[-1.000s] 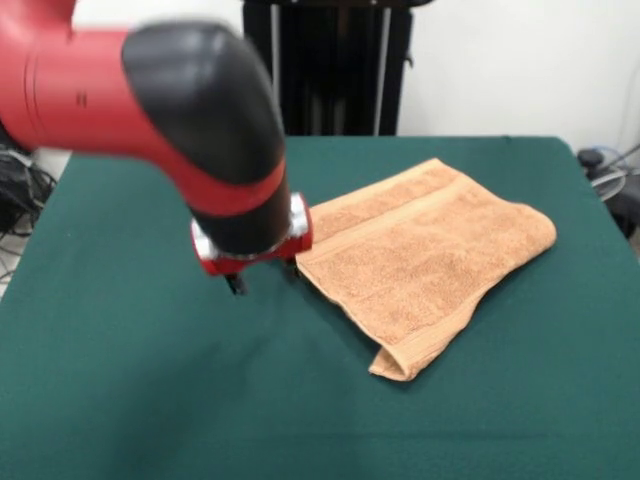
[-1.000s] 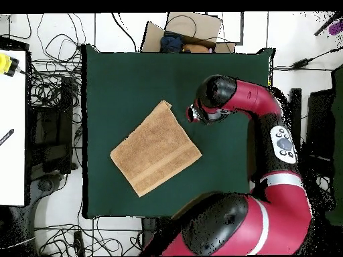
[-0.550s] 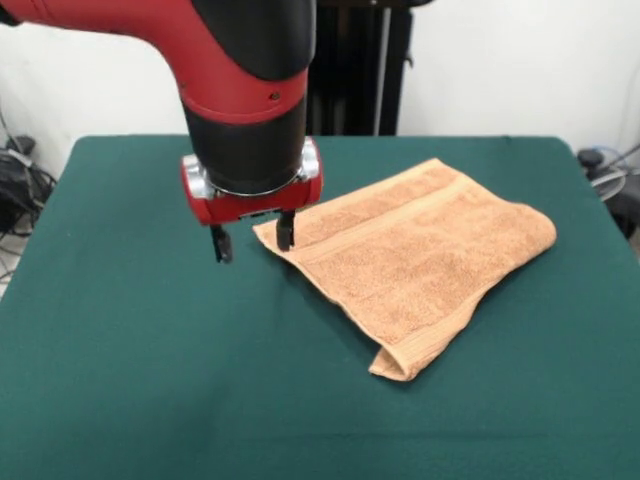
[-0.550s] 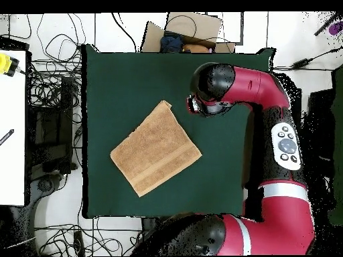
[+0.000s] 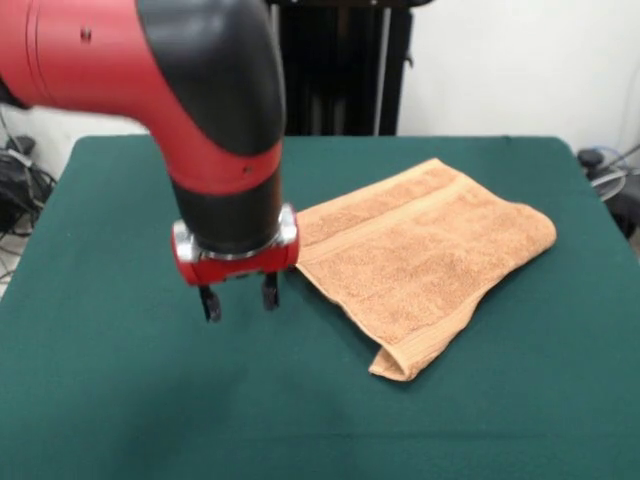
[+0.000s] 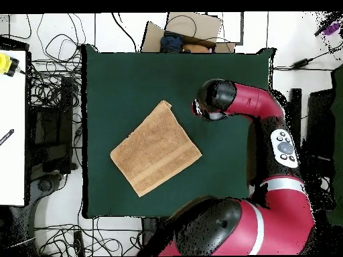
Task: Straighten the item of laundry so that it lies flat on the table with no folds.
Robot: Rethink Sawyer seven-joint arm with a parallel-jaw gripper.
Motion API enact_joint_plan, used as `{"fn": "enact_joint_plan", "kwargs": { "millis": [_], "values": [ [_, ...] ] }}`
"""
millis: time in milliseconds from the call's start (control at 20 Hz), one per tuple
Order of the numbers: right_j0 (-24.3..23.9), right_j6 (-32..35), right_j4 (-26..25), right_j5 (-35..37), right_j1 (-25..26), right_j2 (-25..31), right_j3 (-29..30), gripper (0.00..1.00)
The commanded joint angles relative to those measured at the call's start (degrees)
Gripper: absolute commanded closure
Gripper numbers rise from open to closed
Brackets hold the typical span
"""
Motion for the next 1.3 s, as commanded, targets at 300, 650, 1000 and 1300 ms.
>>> {"fn": "enact_joint_plan", "kwargs": {
  "millis": [300,650,1000,1300],
  "values": [
    [-2.1,9.3,0.5,-8.4,3.2,-0.8,16.6,0.00],
    [-0.6,10.7,2.4,-5.4,-0.3,-1.7,17.9,0.00],
    [0.0,11.3,3.4,-6.3,-1.3,-2.1,19.2,0.00],
    [-0.1,11.8,3.6,-8.5,-2.1,-2.2,21.4,0.00]
  ]
}}
